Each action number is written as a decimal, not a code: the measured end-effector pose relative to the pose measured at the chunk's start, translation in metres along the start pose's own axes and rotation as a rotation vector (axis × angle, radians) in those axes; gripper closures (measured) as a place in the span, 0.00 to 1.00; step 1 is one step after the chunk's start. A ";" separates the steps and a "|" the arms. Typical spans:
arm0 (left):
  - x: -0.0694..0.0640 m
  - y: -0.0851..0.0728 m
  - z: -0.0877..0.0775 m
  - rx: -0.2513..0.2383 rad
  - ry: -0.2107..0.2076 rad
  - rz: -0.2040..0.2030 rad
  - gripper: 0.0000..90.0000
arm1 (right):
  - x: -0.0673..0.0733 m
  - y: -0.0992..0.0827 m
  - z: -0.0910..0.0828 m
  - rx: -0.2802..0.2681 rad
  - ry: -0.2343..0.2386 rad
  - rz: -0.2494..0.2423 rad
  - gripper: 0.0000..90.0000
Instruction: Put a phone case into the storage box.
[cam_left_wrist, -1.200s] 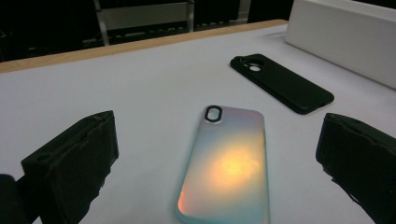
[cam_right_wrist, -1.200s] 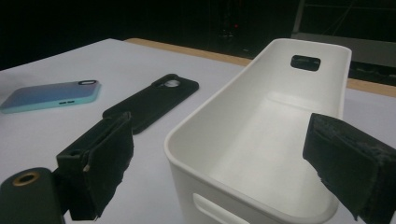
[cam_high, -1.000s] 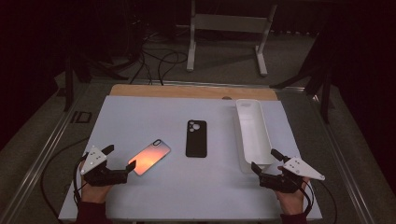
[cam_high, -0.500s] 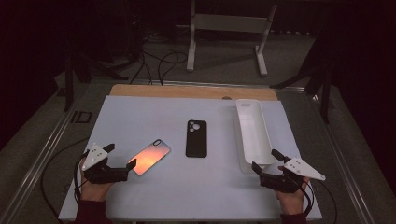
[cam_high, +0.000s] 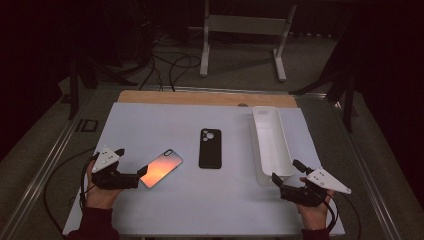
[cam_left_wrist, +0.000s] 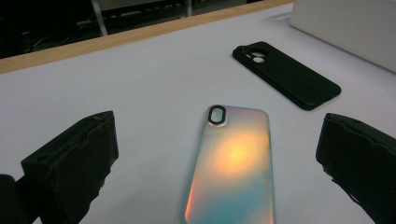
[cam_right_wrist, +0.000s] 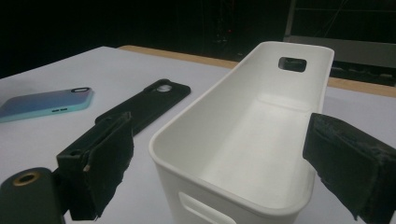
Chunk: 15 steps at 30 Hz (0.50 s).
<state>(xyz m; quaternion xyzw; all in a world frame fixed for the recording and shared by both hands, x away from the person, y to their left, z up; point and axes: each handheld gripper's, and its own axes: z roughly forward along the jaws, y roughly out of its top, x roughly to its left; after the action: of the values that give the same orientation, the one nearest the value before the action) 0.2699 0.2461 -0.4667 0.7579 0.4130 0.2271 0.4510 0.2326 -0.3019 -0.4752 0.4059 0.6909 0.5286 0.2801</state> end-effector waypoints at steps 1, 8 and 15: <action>0.000 0.001 0.001 0.002 0.000 0.000 0.00 | 0.000 0.000 0.000 0.001 0.000 0.001 0.09; 0.004 0.007 0.008 0.047 -0.013 0.002 0.00 | -0.003 0.000 -0.002 0.008 -0.006 0.008 0.10; 0.004 0.010 0.014 0.069 -0.019 0.012 0.00 | -0.004 0.000 -0.004 -0.005 -0.016 0.013 0.10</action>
<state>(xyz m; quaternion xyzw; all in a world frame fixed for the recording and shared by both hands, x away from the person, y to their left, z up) 0.2862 0.2402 -0.4651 0.7776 0.4117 0.2081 0.4272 0.2316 -0.3073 -0.4746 0.4141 0.6847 0.5289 0.2830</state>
